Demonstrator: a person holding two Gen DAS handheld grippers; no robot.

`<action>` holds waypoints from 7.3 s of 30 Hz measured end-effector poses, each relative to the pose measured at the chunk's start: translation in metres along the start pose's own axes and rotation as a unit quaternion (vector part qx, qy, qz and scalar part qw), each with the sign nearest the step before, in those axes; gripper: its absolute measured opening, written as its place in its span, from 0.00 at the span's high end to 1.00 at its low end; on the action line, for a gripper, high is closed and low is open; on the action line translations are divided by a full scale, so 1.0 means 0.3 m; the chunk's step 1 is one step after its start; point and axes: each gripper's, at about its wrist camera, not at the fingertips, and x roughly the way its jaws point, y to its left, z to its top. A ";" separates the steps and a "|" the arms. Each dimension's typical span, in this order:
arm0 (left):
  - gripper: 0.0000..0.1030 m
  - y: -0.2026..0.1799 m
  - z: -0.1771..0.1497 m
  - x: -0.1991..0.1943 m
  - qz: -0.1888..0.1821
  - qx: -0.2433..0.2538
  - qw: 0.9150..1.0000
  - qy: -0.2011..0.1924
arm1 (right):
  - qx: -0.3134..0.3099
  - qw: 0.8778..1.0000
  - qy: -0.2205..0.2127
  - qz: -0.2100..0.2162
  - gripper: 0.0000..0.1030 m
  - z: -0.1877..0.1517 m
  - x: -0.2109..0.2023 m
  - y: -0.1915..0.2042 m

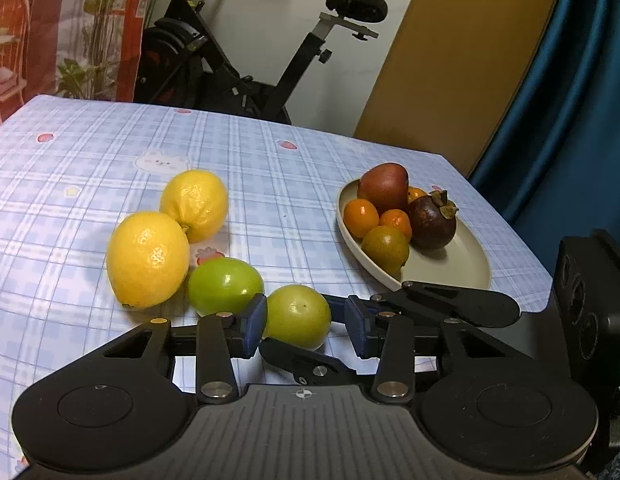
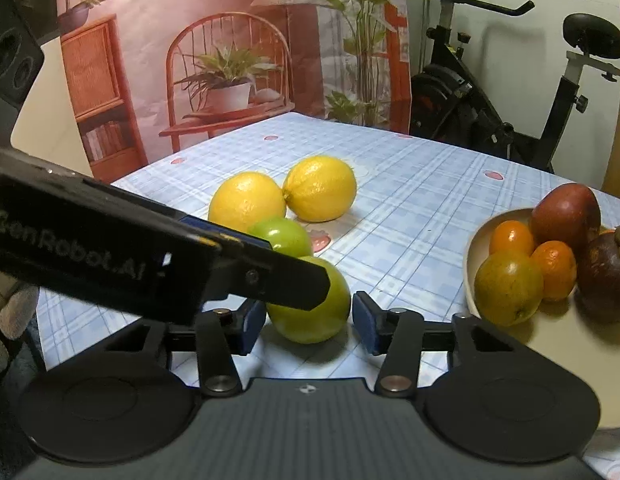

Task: Organize fruits
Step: 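Clamp a light green round fruit between the left and right tools, then carry the green fruit with both tools onto the plate beside the mangosteen, then open both tools and withdraw them back to the fruit pile, then clamp the second light green fruit between the left and right tools, then carry the second green fruit with both tools onto the plate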

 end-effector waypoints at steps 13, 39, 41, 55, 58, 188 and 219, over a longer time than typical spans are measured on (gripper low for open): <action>0.56 0.011 -0.011 0.050 0.004 -0.012 1.000 0.019 | 0.014 1.000 -0.001 0.007 0.52 -0.010 -0.006 -0.008; 0.55 0.006 -0.031 0.062 0.004 -0.001 1.000 0.012 | 0.026 1.000 0.000 0.007 0.52 -0.009 -0.007 -0.015; 0.55 0.006 -0.031 0.062 0.004 -0.002 1.000 0.012 | 0.026 1.000 -0.001 0.007 0.52 -0.009 -0.007 -0.016; 0.55 0.007 -0.035 0.061 0.003 -0.002 1.000 0.012 | 0.025 1.000 -0.001 0.007 0.52 -0.010 -0.006 -0.016; 0.55 0.003 -0.034 0.059 0.004 0.001 1.000 0.010 | 0.024 1.000 -0.002 0.006 0.53 -0.011 -0.007 -0.016; 0.53 0.070 0.044 0.043 0.007 -0.001 1.000 0.028 | -0.016 0.998 0.020 0.054 0.53 0.038 0.065 -0.013; 0.54 -0.148 0.076 0.098 -0.026 0.058 0.998 0.029 | 0.043 0.998 -0.037 0.012 0.53 0.018 -0.120 -0.092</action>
